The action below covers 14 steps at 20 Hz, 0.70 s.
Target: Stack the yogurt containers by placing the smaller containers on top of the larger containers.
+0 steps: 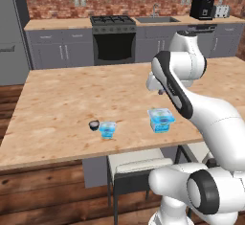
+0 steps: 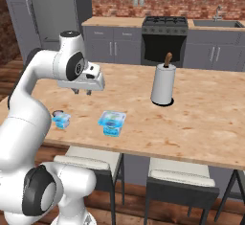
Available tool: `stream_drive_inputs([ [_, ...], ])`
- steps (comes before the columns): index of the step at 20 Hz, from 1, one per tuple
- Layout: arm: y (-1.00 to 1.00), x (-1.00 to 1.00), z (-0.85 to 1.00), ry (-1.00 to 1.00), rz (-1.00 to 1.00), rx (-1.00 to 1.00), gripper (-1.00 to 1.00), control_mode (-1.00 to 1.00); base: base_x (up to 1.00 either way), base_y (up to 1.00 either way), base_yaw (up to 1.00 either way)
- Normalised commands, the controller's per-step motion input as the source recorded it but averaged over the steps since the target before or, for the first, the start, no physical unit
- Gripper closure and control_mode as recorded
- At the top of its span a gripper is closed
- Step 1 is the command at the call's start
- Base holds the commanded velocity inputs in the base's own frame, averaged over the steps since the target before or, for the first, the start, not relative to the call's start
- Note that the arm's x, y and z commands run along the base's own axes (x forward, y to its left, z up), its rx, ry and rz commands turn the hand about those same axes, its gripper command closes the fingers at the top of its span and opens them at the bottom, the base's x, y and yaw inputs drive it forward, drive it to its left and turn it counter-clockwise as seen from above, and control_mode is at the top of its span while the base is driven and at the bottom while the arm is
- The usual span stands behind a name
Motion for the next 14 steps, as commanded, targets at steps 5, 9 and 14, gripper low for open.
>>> stream_drive_inputs([
  [5, 0.02, 0.00, 0.00, 0.00, 0.00, 0.01, -1.00, -1.00, 0.00, 0.00, 0.00],
  [9, 0.22, -0.02, -0.07, 0.00, 0.00, 0.01, -1.00, -1.00, 0.00, 0.00, 0.00],
  [14, 0.42, -0.06, -0.09, 0.00, -0.01, 0.00, -1.00, -1.00, 0.00, 0.00, 0.00],
])
